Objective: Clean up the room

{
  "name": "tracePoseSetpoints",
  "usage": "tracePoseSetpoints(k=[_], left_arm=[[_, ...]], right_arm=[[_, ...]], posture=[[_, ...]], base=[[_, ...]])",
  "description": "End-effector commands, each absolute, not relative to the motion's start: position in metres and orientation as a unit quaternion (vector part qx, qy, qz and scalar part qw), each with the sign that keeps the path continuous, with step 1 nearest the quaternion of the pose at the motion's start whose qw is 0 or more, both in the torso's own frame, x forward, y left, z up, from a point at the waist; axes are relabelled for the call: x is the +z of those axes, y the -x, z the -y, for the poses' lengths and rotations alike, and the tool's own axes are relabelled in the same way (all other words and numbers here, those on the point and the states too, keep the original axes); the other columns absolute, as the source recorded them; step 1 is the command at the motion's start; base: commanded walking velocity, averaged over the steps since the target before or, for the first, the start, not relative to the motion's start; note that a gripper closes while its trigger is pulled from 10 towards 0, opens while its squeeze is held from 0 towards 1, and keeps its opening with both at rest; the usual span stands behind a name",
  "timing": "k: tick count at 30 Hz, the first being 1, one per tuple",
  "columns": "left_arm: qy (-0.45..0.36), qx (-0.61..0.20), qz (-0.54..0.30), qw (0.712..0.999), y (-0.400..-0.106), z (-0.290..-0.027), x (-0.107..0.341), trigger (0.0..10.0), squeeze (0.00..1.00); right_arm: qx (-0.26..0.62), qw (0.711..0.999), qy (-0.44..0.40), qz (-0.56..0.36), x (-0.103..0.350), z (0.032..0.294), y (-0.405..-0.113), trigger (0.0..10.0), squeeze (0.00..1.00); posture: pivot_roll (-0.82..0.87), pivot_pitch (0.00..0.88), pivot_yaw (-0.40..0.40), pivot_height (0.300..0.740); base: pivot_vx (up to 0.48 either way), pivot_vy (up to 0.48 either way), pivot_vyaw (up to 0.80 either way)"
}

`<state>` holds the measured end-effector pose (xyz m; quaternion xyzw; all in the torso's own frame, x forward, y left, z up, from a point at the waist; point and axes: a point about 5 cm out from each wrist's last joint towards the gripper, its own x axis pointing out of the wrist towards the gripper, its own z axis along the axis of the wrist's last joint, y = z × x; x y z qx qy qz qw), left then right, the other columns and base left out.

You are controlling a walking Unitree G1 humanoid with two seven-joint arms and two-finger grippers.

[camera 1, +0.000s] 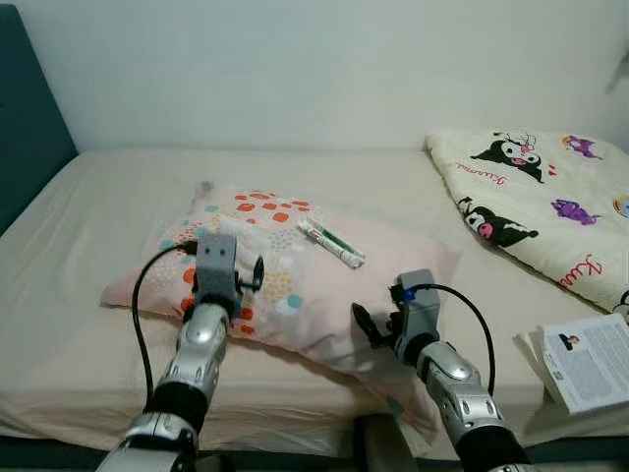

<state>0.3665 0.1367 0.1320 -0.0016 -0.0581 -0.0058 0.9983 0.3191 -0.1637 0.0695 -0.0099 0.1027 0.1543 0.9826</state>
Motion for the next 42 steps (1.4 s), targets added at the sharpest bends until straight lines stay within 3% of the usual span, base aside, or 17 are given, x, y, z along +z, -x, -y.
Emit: tracePoseSetpoints(k=[1,9,11,16,23,29,42], left_arm=[[0.018,-0.001,0.063,0.998,-0.371,-0.138,0.138,10.0,0.0],[0.011,-0.055,0.074,0.996,-0.384,-0.115,0.16,10.0,0.0],[-0.007,-0.072,0.072,0.995,-0.385,-0.107,0.162,10.0,0.0],[-0.015,-0.078,0.065,0.995,-0.388,-0.103,0.164,10.0,0.0],[-0.056,-0.038,0.058,0.996,-0.394,-0.113,0.168,10.0,0.0],[-0.088,0.054,0.056,0.993,-0.4,-0.142,0.177,10.0,0.0],[-0.14,0.13,0.066,0.979,-0.398,-0.17,0.179,10.0,0.0]], right_arm=[[0.154,0.982,0.009,-0.111,0.066,0.163,-0.314,10.0,0.0],[0.136,0.985,0.01,-0.103,0.068,0.169,-0.294,10.0,0.0],[0.12,0.991,-0.005,-0.053,0.095,0.176,-0.291,10.0,0.0],[0.114,0.993,-0.01,-0.01,0.122,0.182,-0.289,10.0,0.0],[0.111,0.993,-0.013,0.043,0.165,0.188,-0.277,10.0,0.0],[0.119,0.99,-0.005,0.069,0.196,0.19,-0.27,10.0,0.0],[0.138,0.988,-0.007,0.074,0.216,0.179,-0.269,10.0,0.0]], posture=[[-0.12,0.072,0.009,0.565],[-0.15,0.142,0.03,0.565],[-0.19,0.206,0.057,0.565],[-0.2,0.244,0.067,0.565],[-0.23,0.304,0.069,0.565],[-0.25,0.344,0.061,0.565],[-0.23,0.351,0.051,0.565]], base=[[0.0,0.0,0.0],[0.0,0.0,0.0],[0.0,0.0,0.0],[0.0,0.0,0.0],[0.0,0.0,0.0],[0.0,0.0,0.0],[0.0,0.0,0.0]])
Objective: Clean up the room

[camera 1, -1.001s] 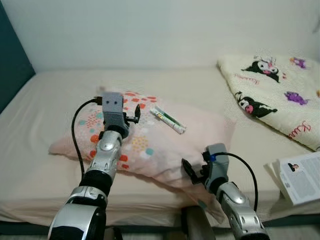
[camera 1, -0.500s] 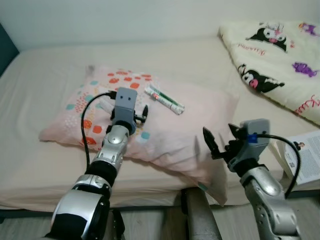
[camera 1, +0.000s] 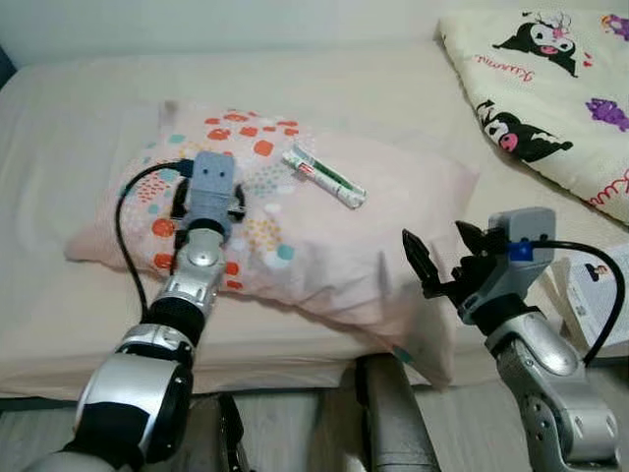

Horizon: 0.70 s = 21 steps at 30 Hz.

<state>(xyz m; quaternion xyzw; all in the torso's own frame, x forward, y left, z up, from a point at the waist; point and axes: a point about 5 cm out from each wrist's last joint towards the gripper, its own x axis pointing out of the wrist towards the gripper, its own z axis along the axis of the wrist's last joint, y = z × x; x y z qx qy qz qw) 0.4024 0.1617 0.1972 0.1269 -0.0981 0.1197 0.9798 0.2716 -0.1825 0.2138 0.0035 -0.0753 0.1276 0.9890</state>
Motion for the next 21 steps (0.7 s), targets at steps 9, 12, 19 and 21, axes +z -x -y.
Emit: tracePoseSetpoints(k=[9,12,19,21], left_arm=[[-0.142,0.134,0.052,0.979,-0.391,-0.183,0.164,0.0,0.0],[-0.14,0.132,0.054,0.98,-0.388,-0.185,0.161,0.0,0.0],[-0.114,0.152,0.069,0.979,-0.377,-0.209,0.161,0.0,0.0],[-0.107,0.161,0.086,0.977,-0.371,-0.218,0.168,0.0,0.0]], right_arm=[[0.146,0.98,-0.018,0.135,0.262,0.182,-0.297,10.0,0.0],[0.138,0.979,-0.011,0.146,0.272,0.187,-0.311,10.0,0.0],[0.137,0.98,-0.004,0.141,0.277,0.2,-0.347,10.0,0.0],[0.142,0.982,-0.005,0.127,0.271,0.202,-0.358,10.0,0.0]], posture=[[-0.2,0.335,0.035,0.565],[-0.18,0.329,0.028,0.565],[-0.1,0.324,-0.003,0.565],[-0.08,0.321,-0.01,0.565]], base=[[0.0,0.0,0.0],[0.0,0.0,0.0],[0.0,0.0,0.0],[0.0,0.0,0.0]])
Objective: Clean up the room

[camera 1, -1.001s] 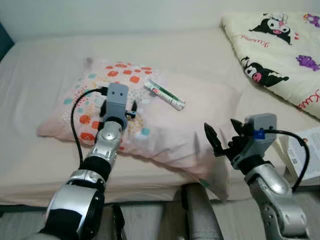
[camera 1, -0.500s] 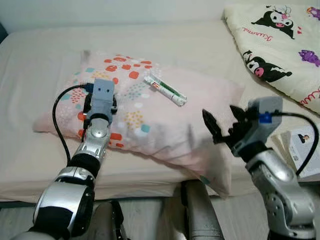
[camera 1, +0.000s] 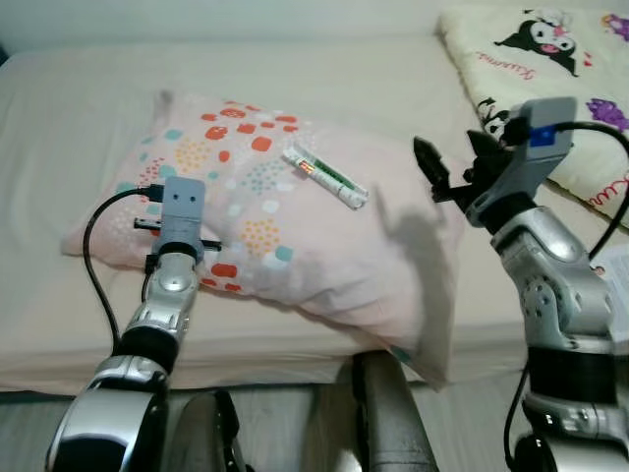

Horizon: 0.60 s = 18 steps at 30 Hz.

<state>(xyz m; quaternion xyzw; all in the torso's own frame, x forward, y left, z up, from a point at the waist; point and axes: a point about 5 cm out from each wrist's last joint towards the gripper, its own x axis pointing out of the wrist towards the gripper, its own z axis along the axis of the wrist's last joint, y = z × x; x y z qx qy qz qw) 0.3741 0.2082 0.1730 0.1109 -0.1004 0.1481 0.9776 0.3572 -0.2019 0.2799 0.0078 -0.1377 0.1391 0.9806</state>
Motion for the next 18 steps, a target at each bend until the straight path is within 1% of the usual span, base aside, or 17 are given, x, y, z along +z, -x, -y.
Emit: tracePoseSetpoints(k=[1,3,4,7,9,11,12,14,16,17,18], left_arm=[[-0.097,0.167,0.101,0.976,-0.366,-0.225,0.176,0.0,0.0],[-0.072,0.161,0.133,0.975,-0.354,-0.233,0.192,0.0,0.0],[-0.072,0.161,0.133,0.975,-0.354,-0.233,0.192,0.0,0.0],[0.001,0.106,0.187,0.977,-0.338,-0.229,0.221,0.0,0.0],[0.001,0.106,0.187,0.977,-0.338,-0.229,0.221,0.0,0.0],[0.05,0.069,0.216,0.973,-0.326,-0.225,0.239,0.0,0.0],[0.05,0.069,0.216,0.973,-0.326,-0.225,0.239,0.0,0.0],[0.067,0.052,0.23,0.969,-0.318,-0.226,0.252,0.0,0.0],[0.071,0.049,0.23,0.969,-0.314,-0.226,0.256,0.0,0.0],[0.071,0.048,0.229,0.97,-0.312,-0.227,0.258,2.5,0.0],[0.071,0.047,0.228,0.97,-0.312,-0.226,0.259,8.1,0.0]], right_arm=[[0.146,0.983,-0.006,0.114,0.266,0.202,-0.366,10.0,0.0],[0.169,0.981,-0.014,0.098,0.259,0.196,-0.376,10.0,0.0],[0.169,0.981,-0.014,0.098,0.259,0.196,-0.376,10.0,0.0],[0.228,0.969,-0.031,0.09,0.256,0.178,-0.384,10.0,0.0],[0.228,0.969,-0.031,0.09,0.256,0.178,-0.384,10.0,0.0],[0.242,0.968,-0.012,0.066,0.249,0.171,-0.391,10.0,0.0],[0.242,0.968,-0.012,0.066,0.249,0.171,-0.391,10.0,0.0],[0.228,0.973,0.018,0.029,0.236,0.173,-0.397,10.0,0.0],[0.225,0.974,0.026,0.018,0.231,0.174,-0.399,10.0,0.0],[0.222,0.974,0.032,0.008,0.227,0.176,-0.4,10.0,0.0],[0.218,0.975,0.038,-0.004,0.222,0.176,-0.401,10.0,0.0]], posture=[[-0.05,0.322,-0.016,0.565],[-0.02,0.309,-0.025,0.565],[-0.02,0.309,-0.025,0.565],[0.01,0.298,-0.042,0.565],[0.01,0.298,-0.042,0.565],[0.02,0.293,-0.045,0.565],[0.02,0.293,-0.045,0.565],[0.03,0.292,-0.042,0.565],[0.03,0.291,-0.042,0.565],[0.03,0.288,-0.04,0.565],[0.04,0.29,-0.039,0.565]], base=[[0.0,0.0,0.0],[0.0,0.0,0.0],[0.0,0.0,0.0],[0.0,0.0,0.0],[0.0,0.0,0.0],[0.0,0.0,0.0],[0.0,0.0,0.0],[0.0,0.0,0.0],[0.0,0.0,0.0],[0.0,0.0,0.0],[0.0,0.0,0.0]])
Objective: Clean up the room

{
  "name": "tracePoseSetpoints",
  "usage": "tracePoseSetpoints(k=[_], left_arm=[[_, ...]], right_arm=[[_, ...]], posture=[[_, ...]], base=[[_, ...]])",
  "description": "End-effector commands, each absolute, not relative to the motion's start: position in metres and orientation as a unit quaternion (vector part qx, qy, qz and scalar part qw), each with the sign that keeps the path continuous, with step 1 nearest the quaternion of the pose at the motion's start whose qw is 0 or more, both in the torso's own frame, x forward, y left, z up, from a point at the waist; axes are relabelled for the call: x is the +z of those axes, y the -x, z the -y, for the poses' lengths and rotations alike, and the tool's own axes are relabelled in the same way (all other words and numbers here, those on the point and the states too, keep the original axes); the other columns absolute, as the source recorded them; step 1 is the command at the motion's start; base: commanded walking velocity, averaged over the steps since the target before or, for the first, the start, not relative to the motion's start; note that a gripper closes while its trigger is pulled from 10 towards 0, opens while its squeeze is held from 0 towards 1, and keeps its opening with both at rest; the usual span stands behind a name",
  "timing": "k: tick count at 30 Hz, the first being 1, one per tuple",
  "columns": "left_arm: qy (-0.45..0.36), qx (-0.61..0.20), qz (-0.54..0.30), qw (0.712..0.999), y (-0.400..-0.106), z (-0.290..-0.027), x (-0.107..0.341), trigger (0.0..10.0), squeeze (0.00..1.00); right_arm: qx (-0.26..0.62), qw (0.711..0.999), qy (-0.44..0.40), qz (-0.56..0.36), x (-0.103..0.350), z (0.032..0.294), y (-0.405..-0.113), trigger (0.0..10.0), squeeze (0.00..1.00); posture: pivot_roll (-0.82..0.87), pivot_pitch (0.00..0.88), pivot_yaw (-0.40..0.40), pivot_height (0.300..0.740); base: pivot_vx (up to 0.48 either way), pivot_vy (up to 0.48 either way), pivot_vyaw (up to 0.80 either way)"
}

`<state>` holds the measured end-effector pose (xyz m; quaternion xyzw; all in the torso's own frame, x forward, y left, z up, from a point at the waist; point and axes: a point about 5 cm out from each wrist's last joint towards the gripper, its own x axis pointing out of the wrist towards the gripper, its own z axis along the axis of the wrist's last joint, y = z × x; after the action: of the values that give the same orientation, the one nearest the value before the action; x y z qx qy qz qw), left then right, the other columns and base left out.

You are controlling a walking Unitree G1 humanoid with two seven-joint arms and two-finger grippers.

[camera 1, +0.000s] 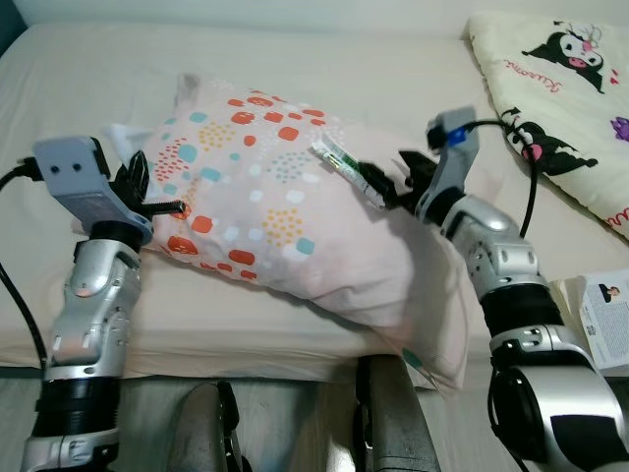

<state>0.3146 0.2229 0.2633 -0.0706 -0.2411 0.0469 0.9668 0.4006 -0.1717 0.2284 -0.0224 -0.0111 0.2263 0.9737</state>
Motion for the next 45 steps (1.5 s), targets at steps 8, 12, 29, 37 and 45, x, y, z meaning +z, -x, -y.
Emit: tracePoseSetpoints(k=[8,12,29,37,45], left_arm=[[0.069,0.037,0.209,0.975,-0.308,-0.227,0.258,10.0,0.0],[0.066,0.036,0.202,0.977,-0.306,-0.226,0.256,10.0,0.0],[0.059,0.032,0.184,0.981,-0.303,-0.217,0.255,10.0,0.0],[0.058,0.031,0.185,0.981,-0.302,-0.214,0.256,10.0,0.0],[0.064,0.027,0.181,0.981,-0.303,-0.209,0.254,10.0,0.0]], right_arm=[[0.232,0.971,0.049,-0.041,0.208,0.173,-0.403,10.0,0.0],[0.257,0.963,0.053,-0.058,0.201,0.168,-0.402,10.0,0.0],[0.303,0.95,0.053,-0.044,0.201,0.16,-0.402,0.0,0.0],[0.316,0.944,0.071,-0.058,0.196,0.156,-0.402,0.0,0.0],[0.306,0.943,0.093,-0.092,0.183,0.152,-0.401,0.0,0.0]], posture=[[0.04,0.275,-0.039,0.565],[0.04,0.271,-0.04,0.565],[0.05,0.259,-0.046,0.565],[0.05,0.244,-0.05,0.565],[0.04,0.213,-0.051,0.565]], base=[[0.0,0.0,0.0],[0.0,0.0,0.0],[0.0,0.0,0.0],[0.0,0.0,0.0],[0.0,0.0,0.0]])
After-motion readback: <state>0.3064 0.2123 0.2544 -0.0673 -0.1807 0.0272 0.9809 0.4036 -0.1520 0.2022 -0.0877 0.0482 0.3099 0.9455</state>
